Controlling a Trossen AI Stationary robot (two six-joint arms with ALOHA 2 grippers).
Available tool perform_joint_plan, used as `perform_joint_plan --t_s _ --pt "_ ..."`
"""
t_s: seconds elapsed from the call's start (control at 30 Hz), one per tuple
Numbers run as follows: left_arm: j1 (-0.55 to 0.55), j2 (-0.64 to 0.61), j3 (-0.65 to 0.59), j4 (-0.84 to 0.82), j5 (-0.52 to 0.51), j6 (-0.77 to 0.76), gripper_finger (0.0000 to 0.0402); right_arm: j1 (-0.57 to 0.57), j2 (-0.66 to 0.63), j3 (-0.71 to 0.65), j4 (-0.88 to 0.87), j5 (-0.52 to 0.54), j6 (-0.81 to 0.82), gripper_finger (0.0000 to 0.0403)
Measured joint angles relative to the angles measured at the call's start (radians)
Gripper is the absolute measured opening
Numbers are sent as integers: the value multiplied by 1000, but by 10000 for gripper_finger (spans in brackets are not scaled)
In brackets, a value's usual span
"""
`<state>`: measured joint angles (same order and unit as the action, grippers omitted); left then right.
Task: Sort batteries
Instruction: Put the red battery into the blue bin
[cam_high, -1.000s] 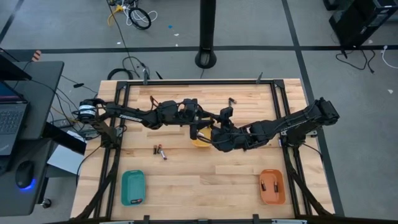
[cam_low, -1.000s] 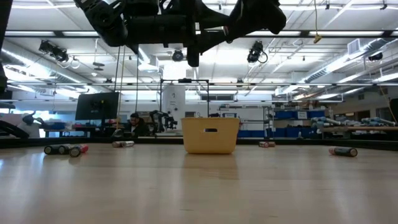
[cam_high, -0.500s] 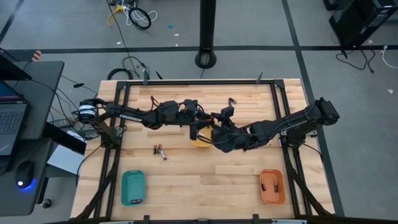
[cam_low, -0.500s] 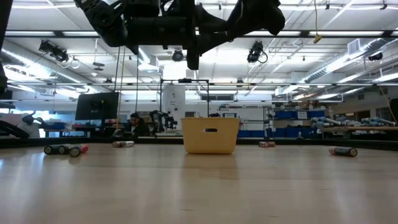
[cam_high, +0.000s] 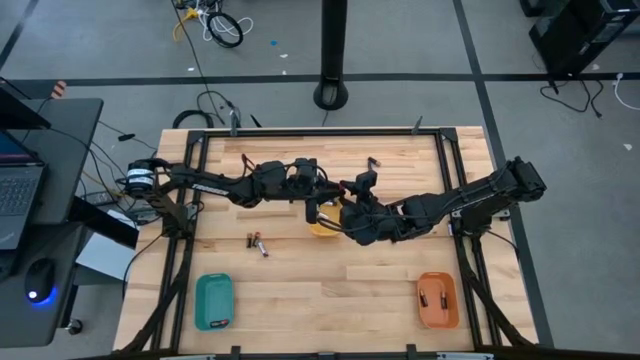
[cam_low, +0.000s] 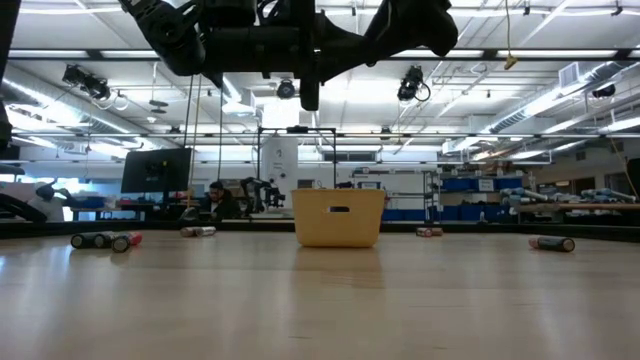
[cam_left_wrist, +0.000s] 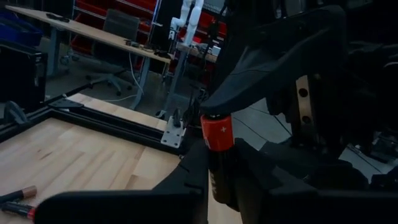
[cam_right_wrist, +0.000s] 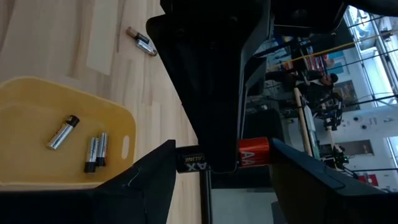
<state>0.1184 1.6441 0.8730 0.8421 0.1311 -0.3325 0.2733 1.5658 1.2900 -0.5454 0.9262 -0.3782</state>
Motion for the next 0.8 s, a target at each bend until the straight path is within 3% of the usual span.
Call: perform_joint_plan --t_s 0.37,0.57,0.8 --pt "13 1 0 -3 26 60 50 1 0 0 22 -7 20 251" --pt "34 -1 0 3 64 73 50 15 -7 0 51 96 15 262" --pt "61 -30 0 -56 96 147 50 21 -62 -1 22 125 22 255"
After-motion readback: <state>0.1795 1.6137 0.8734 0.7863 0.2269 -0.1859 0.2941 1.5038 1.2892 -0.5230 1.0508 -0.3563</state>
